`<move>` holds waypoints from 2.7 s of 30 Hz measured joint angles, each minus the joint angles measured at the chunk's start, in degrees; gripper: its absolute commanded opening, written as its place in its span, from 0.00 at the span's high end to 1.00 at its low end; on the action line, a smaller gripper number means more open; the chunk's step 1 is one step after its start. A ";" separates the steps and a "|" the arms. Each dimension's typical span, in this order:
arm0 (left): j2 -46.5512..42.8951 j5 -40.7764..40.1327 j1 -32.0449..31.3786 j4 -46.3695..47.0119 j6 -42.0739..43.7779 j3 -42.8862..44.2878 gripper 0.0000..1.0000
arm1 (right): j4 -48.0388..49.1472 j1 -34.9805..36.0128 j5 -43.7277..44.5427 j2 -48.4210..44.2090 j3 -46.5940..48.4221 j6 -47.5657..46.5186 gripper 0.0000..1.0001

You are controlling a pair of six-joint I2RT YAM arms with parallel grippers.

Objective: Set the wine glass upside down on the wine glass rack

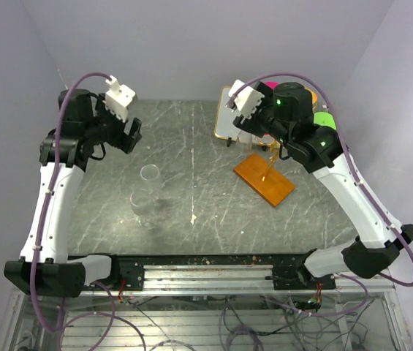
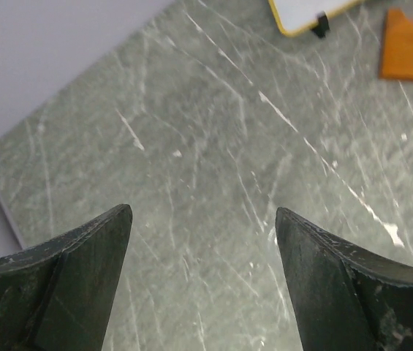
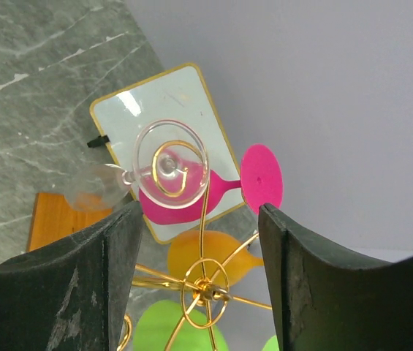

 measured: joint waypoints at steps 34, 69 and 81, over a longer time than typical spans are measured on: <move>12.41 -12.57 -14.38 -11.19 12.13 -8.98 0.65 | 1.33 -7.67 -3.30 -5.35 -1.38 5.22 0.13; 8.76 -14.51 -15.74 -15.56 16.61 5.55 0.93 | 1.29 -15.61 -16.15 -3.89 -2.64 8.83 0.16; -2.08 0.00 -15.93 -5.75 6.40 12.02 0.93 | 4.48 -19.65 -46.05 2.49 3.15 26.14 0.25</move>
